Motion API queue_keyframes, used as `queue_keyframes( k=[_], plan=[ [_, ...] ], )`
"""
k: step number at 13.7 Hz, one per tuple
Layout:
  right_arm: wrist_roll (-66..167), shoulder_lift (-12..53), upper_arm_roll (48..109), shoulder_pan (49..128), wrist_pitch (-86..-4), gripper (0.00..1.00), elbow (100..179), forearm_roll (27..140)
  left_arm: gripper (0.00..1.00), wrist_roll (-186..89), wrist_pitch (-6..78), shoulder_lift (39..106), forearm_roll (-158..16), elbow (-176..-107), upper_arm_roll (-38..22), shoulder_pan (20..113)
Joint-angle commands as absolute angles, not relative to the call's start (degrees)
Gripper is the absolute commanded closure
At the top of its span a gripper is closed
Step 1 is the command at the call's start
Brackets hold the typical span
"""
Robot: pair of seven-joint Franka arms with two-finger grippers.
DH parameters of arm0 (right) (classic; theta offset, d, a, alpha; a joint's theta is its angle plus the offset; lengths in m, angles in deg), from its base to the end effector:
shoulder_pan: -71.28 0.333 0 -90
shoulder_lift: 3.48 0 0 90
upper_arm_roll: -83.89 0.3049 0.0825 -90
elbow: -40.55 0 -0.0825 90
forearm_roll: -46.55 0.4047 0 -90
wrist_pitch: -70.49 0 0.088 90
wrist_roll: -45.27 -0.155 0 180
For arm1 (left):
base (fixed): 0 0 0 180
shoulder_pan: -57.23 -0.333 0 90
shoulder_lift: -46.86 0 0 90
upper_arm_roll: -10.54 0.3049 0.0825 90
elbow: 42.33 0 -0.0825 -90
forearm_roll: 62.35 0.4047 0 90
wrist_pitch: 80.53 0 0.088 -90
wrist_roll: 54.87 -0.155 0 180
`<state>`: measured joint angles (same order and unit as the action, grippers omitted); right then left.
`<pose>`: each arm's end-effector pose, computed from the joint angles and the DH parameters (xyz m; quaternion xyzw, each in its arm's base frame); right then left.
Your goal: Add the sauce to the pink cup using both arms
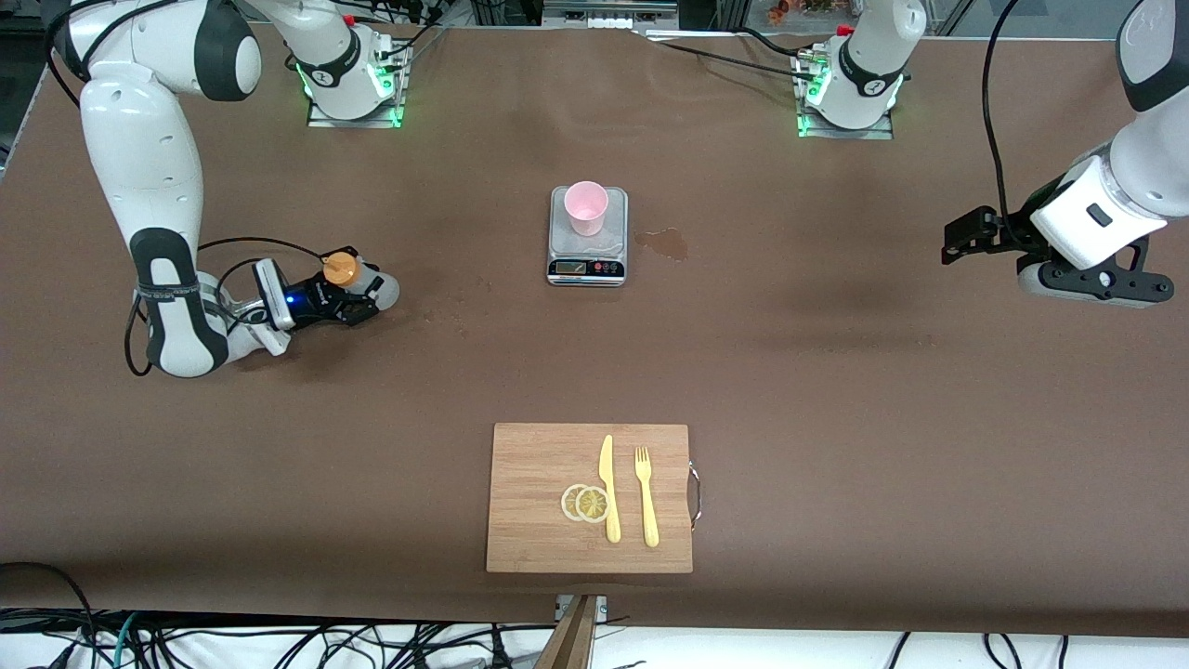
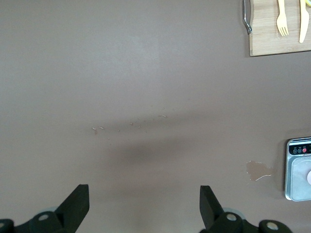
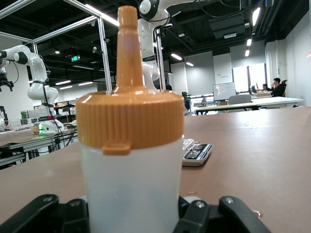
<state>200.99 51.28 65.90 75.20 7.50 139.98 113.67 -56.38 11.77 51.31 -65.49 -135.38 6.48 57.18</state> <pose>0.5022 0.0386 0.0540 -0.4087 -0.5635 -0.3556 0.6237 0.5895 -0.0486 0.4976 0.9975 -0.0458 -0.0459 0.0291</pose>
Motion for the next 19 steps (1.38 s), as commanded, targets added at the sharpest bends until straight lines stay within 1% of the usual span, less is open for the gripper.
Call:
queue_keyframes(
  k=[1, 7, 11, 13, 15, 17, 19],
  plan=[
    [202.95, 51.11, 66.13, 74.88, 7.48, 0.00, 138.64, 114.49, 0.00, -55.75, 10.97, 51.78, -63.93, -134.18, 6.32, 57.41],
    [202.51, 48.38, 65.34, 74.88, 7.57, 0.00, 137.15, 112.83, 0.00, -55.75, 10.70, 51.78, -63.93, -134.18, 6.41, 57.32],
    [202.68, 46.02, 60.26, 74.79, 7.56, 0.00, 133.02, 105.55, 0.00, -55.84, 10.53, 51.78, -63.93, -134.18, 6.41, 57.32],
    [199.62, 41.29, 58.40, 74.79, 6.08, 0.00, 132.92, 99.84, 0.00, -55.84, 10.53, 51.78, -63.93, -134.18, 6.41, 57.32],
    [194.01, 33.74, 57.87, 74.79, 1.61, 0.00, 132.92, 93.17, 0.00, -55.84, 10.53, 51.78, -63.93, -134.18, 6.41, 57.32],
    [183.05, 25.65, 57.96, 75.49, -2.88, 0.00, 133.63, 86.14, 0.00, -55.75, 10.53, 51.78, -63.93, -134.18, 6.41, 57.32],
    [171.80, 19.40, 58.13, 77.95, -6.22, 0.00, 133.89, 80.50, 0.00, -55.75, 10.44, 51.78, -63.93, -134.18, 6.50, 57.32]
  ],
)
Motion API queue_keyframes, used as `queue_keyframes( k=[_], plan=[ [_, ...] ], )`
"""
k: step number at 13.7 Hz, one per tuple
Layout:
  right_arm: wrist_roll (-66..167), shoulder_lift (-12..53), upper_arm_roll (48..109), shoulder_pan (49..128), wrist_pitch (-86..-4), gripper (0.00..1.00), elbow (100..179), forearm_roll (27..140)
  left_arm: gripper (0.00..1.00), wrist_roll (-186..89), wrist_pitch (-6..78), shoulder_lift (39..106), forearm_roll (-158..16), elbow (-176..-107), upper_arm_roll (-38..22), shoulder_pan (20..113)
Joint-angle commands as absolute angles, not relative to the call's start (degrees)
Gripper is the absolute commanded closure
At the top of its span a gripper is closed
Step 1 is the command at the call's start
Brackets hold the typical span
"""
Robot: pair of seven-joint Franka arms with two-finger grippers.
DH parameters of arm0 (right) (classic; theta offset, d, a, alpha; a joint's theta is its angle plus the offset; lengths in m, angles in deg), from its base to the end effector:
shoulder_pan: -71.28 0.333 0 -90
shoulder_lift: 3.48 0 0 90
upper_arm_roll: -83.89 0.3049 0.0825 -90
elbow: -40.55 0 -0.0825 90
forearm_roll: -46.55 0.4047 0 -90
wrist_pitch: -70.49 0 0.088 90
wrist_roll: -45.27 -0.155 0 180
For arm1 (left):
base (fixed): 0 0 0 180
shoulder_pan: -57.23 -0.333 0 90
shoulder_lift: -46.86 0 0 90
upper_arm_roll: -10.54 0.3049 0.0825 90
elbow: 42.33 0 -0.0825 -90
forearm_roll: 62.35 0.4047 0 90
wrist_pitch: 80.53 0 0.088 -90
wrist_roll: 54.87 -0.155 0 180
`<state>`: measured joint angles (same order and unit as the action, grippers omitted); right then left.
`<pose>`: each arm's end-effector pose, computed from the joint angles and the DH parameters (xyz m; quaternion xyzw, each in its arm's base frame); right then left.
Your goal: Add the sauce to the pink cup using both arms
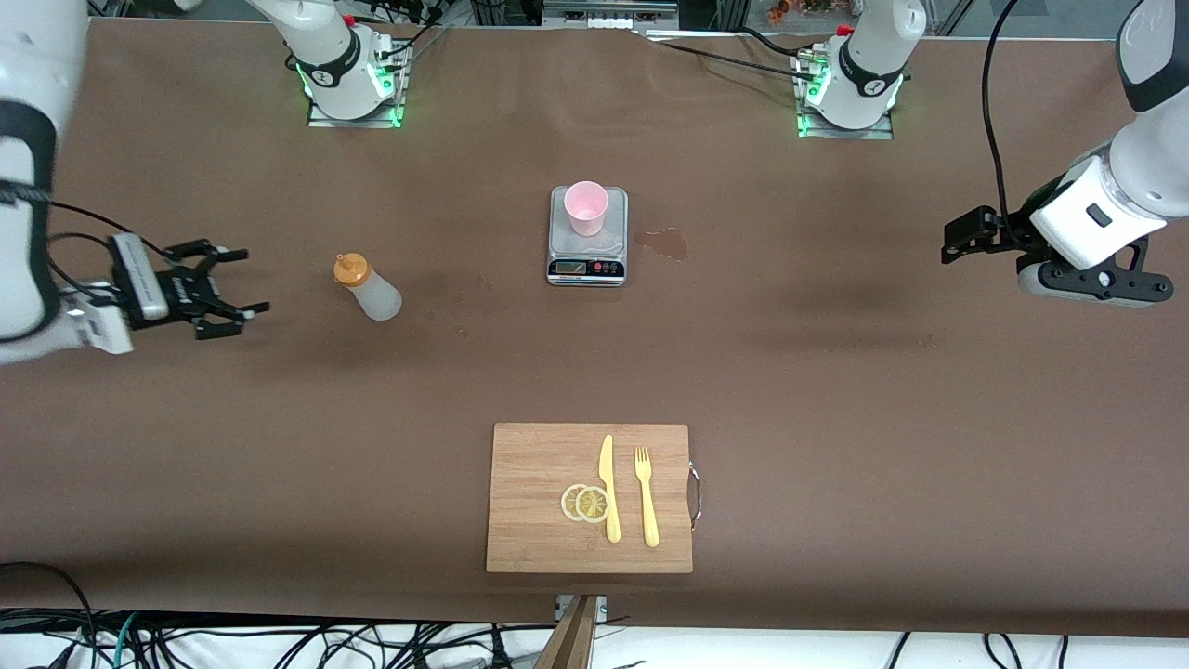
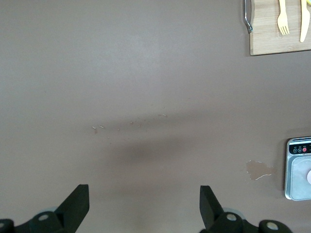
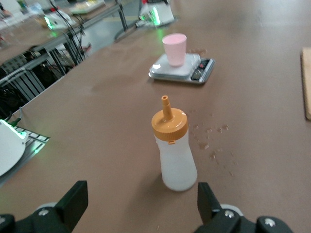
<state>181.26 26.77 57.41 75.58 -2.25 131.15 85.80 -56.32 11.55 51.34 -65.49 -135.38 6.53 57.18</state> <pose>0.5816 -0.0920 0.2858 -0.5329 -0.7303 -0.1509 0.3999 0.5891 -0.0481 0.4970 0.9974 -0.0449 -0.0481 0.0290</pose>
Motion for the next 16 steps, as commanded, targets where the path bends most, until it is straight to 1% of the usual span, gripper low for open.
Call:
queue_keyframes(
  k=[1, 4, 6, 9, 11, 14, 16],
  plan=[
    [166.18, 16.50, 58.22, 79.09, -7.63, 0.00, 134.59, 77.78, 0.00, -55.75, 10.44, 51.78, -63.93, -134.18, 6.50, 57.32],
    [146.59, 8.24, 59.62, 80.94, -11.67, 0.00, 136.87, 71.36, 0.00, -55.75, 10.53, 51.78, -63.93, -134.18, 6.50, 57.32],
    [131.74, 2.96, 62.77, 81.30, -13.35, 0.00, 137.58, 66.09, 0.00, -55.75, 10.53, 51.78, -63.93, -134.18, 6.50, 57.32],
    [109.50, -2.23, 67.70, 82.44, -14.23, 0.00, 136.88, 57.92, 0.00, -55.75, 10.53, 51.78, -63.93, -134.18, 6.59, 57.32],
    [97.71, -3.56, 69.12, 83.05, -14.23, 0.00, 136.36, 56.22, 0.00, -55.75, 10.53, 51.78, -63.93, -134.18, 6.59, 57.23],
    [77.41, -3.74, 69.21, 87.52, -13.01, 0.00, 133.55, 52.36, 0.00, -55.84, 10.53, 51.78, -63.93, -134.18, 6.59, 57.23],
    [72.45, -3.92, 69.12, 88.76, -10.99, 0.00, 133.36, 52.18, 0.00, -55.84, 10.44, 51.78, -63.93, -134.26, 6.59, 57.15]
  ],
)
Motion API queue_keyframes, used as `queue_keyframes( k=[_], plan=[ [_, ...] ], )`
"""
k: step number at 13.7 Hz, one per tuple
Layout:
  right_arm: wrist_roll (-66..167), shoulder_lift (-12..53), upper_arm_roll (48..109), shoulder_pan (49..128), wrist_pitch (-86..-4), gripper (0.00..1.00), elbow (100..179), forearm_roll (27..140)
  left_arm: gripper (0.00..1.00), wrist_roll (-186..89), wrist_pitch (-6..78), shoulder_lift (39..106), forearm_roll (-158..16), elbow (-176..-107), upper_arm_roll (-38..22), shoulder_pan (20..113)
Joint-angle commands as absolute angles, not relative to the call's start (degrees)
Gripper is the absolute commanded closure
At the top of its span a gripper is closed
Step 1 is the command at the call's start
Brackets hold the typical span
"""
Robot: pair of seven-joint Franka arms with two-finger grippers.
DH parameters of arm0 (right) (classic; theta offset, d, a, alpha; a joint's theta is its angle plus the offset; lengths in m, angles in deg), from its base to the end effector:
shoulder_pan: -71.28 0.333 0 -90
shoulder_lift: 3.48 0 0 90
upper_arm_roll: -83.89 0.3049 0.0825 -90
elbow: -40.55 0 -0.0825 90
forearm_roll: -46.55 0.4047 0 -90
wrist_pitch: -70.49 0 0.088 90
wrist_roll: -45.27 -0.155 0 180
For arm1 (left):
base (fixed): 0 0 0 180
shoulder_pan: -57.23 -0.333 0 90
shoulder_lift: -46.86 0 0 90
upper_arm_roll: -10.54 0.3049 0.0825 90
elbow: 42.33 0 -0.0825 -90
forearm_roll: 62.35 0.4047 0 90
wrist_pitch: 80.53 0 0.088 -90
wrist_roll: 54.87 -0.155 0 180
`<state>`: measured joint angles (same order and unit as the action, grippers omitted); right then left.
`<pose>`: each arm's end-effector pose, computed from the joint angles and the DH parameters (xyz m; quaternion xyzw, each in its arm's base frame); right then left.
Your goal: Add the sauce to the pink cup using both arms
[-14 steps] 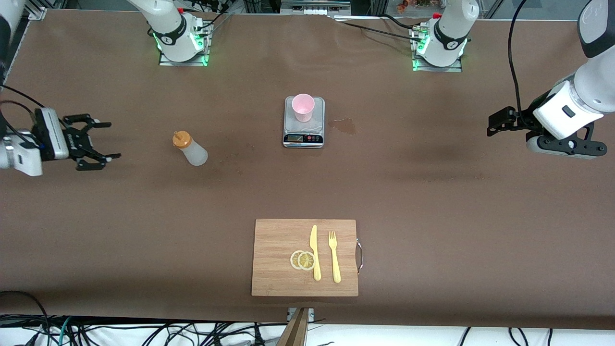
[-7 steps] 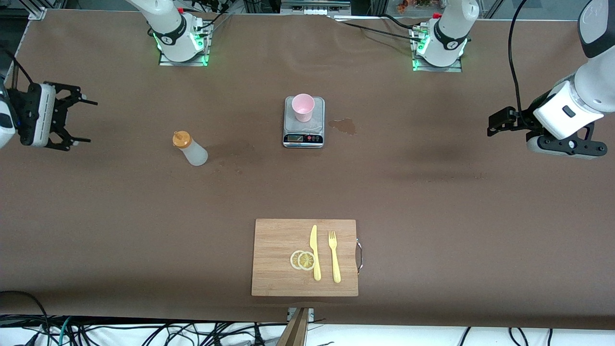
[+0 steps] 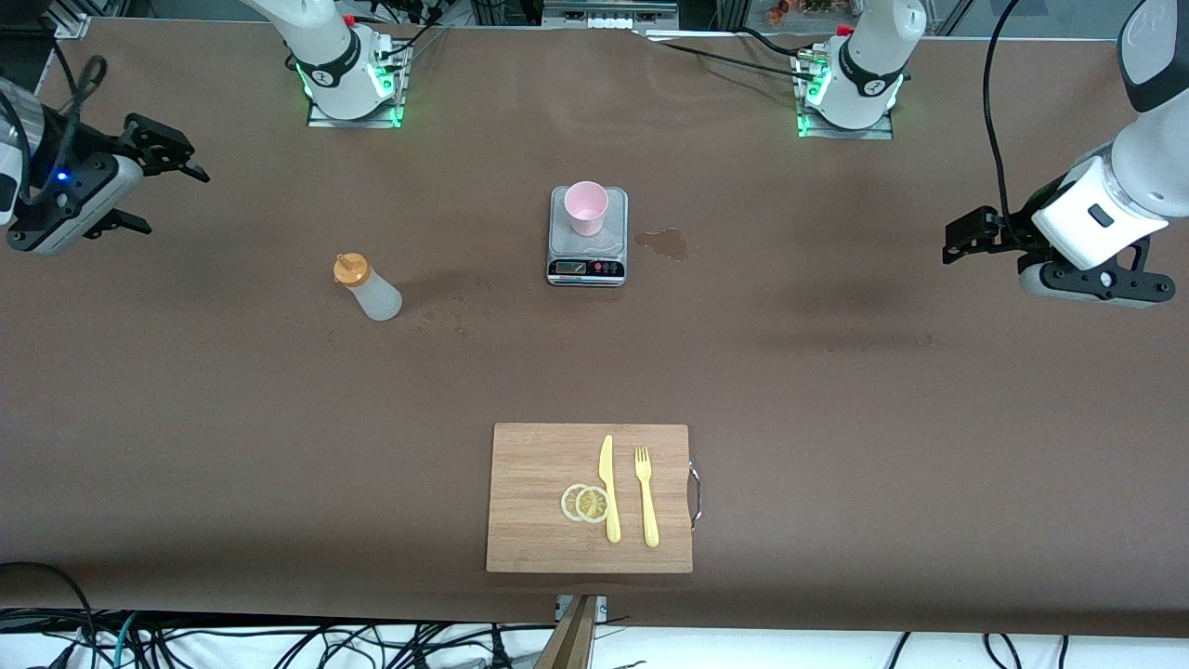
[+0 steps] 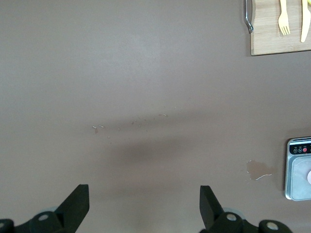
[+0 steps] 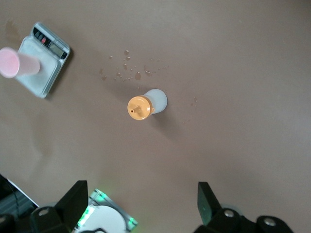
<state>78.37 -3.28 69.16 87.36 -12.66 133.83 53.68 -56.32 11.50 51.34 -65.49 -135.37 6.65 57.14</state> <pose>0.5507 0.0336 0.5284 -0.9489 -0.2961 0.0695 0.0839 0.5891 -0.0465 0.4970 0.9975 -0.0435 -0.0484 0.0290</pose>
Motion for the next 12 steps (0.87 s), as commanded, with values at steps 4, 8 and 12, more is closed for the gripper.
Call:
queue_keyframes(
  k=[4, 8, 12],
  plan=[
    [61.62, -4.44, 69.12, 91.23, -11.15, 0.00, 132.49, 48.67, 0.00, -55.92, 10.53, 51.78, -63.93, -134.26, 6.59, 57.06],
    [61.01, -4.36, 68.59, 91.14, -19.68, 0.00, 132.04, 46.99, 0.00, -55.93, 10.44, 51.78, -63.93, -134.26, 6.68, 56.97],
    [56.35, -3.83, 68.59, 90.62, -22.23, 0.00, 132.49, 48.39, 0.00, -55.93, 10.44, 51.78, -63.93, -134.26, 6.68, 56.97]
  ],
)
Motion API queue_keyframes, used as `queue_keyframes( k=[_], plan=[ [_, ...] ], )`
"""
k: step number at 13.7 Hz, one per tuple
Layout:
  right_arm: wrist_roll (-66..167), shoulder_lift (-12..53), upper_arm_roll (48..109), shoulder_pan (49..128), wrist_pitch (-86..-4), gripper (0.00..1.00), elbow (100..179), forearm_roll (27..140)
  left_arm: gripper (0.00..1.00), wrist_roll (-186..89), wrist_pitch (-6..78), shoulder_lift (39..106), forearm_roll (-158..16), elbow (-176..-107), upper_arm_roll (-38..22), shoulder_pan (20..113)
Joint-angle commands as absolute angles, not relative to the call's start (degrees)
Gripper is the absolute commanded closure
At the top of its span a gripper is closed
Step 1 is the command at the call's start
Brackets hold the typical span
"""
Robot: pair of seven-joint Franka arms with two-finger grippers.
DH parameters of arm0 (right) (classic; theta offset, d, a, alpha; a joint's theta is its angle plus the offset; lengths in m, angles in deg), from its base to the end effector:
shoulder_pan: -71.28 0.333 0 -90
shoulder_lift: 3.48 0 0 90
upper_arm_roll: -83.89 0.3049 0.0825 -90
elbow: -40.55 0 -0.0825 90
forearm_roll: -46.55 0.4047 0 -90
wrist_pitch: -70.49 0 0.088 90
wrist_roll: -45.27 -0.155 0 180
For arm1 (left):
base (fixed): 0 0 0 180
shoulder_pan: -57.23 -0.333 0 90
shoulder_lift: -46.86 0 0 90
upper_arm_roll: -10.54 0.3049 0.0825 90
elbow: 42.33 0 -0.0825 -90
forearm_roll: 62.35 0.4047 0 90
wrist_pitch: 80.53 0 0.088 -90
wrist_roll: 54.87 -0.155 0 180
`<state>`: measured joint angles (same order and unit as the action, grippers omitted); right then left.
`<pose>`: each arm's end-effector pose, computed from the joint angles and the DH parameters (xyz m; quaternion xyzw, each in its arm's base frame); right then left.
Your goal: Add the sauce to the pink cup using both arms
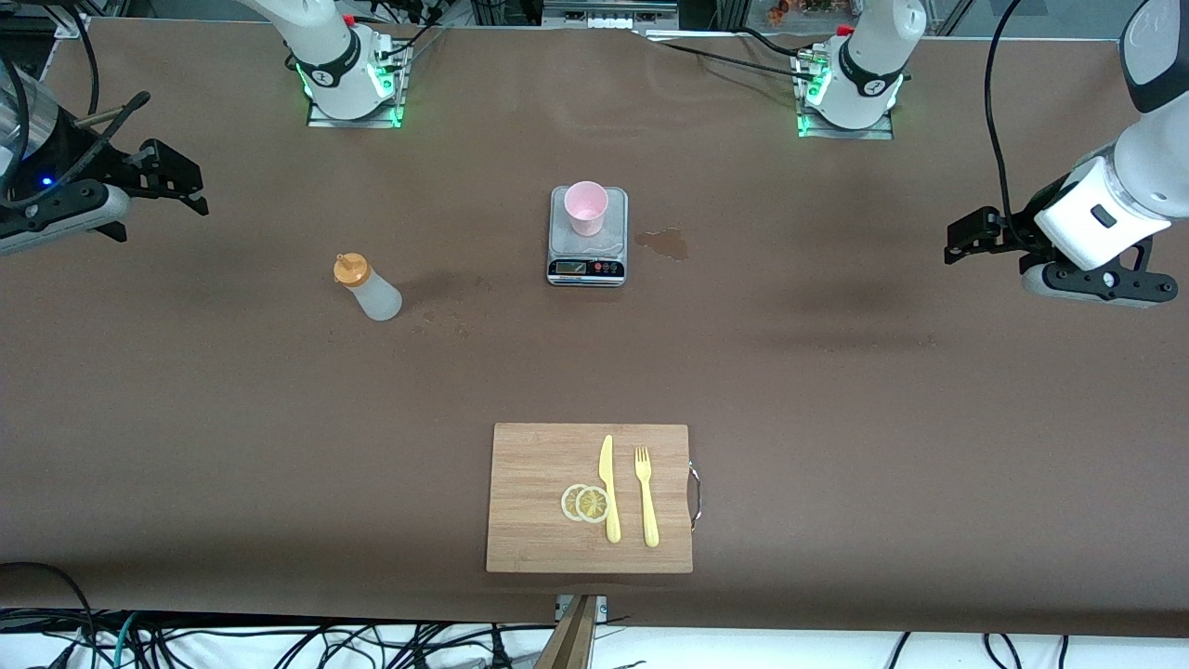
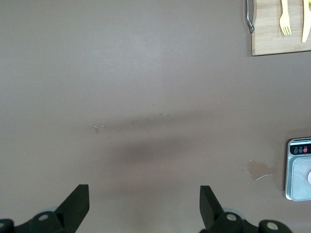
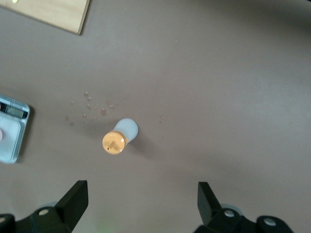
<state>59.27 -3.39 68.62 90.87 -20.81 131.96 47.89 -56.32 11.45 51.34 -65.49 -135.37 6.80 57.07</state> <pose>0.5752 0.0471 0.5544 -0.9872 -0.1589 0.0007 0.0116 0.5891 -0.0442 0.4969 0.9975 -0.0416 -0.0488 0.0290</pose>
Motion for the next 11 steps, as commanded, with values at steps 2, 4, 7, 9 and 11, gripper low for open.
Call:
queue_keyframes(
  k=[2, 4, 7, 9, 11],
  plan=[
    [49.80, -3.83, 68.86, 90.61, -21.97, 0.00, 132.49, 48.40, 0.00, -55.75, 10.44, 51.78, -64.02, -134.26, 6.68, 56.97],
    [46.33, -4.01, 69.03, 90.61, -21.53, 0.00, 132.49, 48.48, 0.00, -55.75, 10.53, 51.78, -64.02, -134.26, 6.68, 56.97],
    [46.41, -3.74, 68.94, 90.53, -21.70, 0.00, 132.22, 48.40, 0.00, -55.84, 10.44, 51.78, -64.02, -134.26, 6.68, 56.97],
    [46.76, -3.30, 68.86, 90.53, -21.53, 0.00, 131.87, 48.31, 0.00, -55.75, 10.44, 51.78, -64.02, -134.26, 6.68, 56.97],
    [46.76, -3.30, 68.94, 90.70, -21.35, 0.00, 131.87, 48.05, 0.00, -55.75, 10.53, 51.78, -64.11, -134.26, 6.68, 56.97]
  ],
)
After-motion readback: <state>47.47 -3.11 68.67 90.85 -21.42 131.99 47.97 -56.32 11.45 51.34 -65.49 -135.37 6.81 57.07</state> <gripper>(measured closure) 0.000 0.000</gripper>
